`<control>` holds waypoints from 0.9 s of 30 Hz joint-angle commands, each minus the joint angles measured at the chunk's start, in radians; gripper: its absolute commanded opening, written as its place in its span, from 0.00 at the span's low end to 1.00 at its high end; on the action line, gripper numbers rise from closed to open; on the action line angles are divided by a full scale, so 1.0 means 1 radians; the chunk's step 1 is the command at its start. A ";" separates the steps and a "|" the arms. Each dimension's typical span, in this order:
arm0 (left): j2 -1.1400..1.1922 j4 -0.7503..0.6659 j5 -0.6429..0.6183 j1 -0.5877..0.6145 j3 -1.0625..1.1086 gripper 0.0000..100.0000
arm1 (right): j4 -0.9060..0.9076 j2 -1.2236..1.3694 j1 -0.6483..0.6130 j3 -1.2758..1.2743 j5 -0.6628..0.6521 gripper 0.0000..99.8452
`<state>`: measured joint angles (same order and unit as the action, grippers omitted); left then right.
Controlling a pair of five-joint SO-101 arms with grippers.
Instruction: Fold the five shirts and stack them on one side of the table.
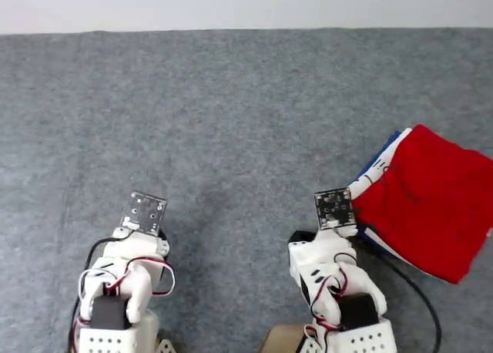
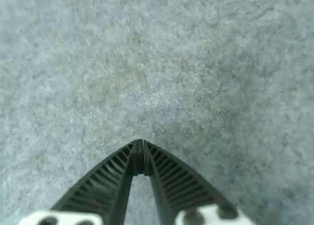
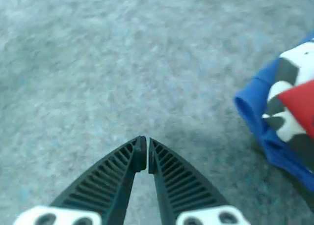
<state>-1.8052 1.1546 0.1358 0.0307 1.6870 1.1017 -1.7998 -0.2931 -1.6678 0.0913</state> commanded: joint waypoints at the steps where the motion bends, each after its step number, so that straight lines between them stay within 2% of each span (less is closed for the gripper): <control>1: -0.008 -0.012 -0.035 -0.005 -0.004 0.01 | 0.004 0.002 -0.036 -0.015 -0.012 0.01; 14: -0.008 0.081 -0.029 -0.018 -0.004 0.01 | 0.200 -0.007 0.047 -0.015 -0.008 0.01; 27: -0.011 0.104 -0.032 -0.015 -0.004 0.01 | 0.202 -0.007 0.042 -0.015 -0.009 0.01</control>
<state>-1.8052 1.2559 0.1128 0.0092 1.6886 1.2950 -1.7998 -0.2639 -1.6678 0.0913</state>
